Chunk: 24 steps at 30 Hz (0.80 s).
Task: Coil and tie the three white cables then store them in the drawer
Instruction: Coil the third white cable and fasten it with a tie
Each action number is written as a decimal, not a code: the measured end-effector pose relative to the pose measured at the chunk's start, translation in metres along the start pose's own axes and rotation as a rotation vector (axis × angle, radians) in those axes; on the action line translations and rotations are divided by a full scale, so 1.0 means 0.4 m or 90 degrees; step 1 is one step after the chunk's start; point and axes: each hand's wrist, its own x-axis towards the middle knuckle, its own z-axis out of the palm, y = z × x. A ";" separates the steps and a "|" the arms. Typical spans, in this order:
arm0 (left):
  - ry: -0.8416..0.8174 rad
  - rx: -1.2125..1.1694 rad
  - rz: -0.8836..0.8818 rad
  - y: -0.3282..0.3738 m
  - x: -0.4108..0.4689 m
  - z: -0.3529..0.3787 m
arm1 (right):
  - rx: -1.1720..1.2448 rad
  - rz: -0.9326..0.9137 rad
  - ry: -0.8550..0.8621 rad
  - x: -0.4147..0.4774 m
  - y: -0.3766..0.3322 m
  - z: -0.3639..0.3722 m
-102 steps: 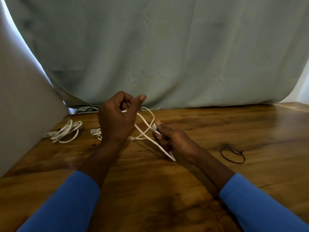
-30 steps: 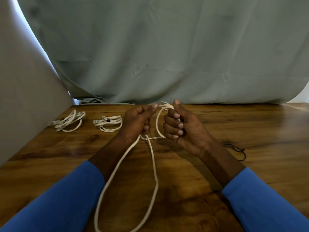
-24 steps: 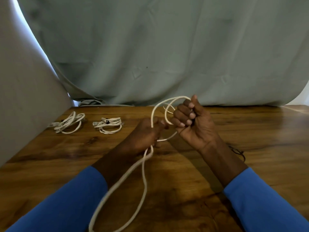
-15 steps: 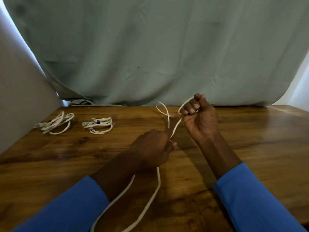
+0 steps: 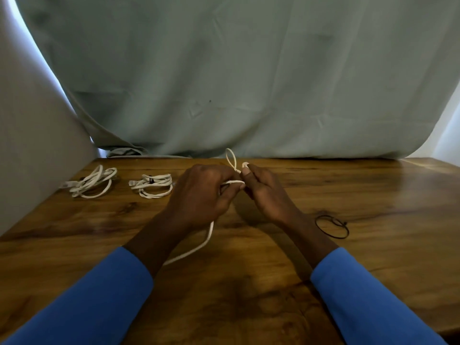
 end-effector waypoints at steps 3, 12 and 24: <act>0.064 -0.075 -0.058 -0.013 0.002 -0.009 | 0.185 0.090 -0.083 -0.006 -0.011 -0.003; -0.056 -0.421 -0.113 -0.031 0.012 0.008 | 0.622 0.244 -0.284 -0.012 -0.039 0.004; -0.155 -0.530 -0.286 -0.016 -0.002 0.040 | 0.916 0.212 -0.232 0.011 -0.006 -0.027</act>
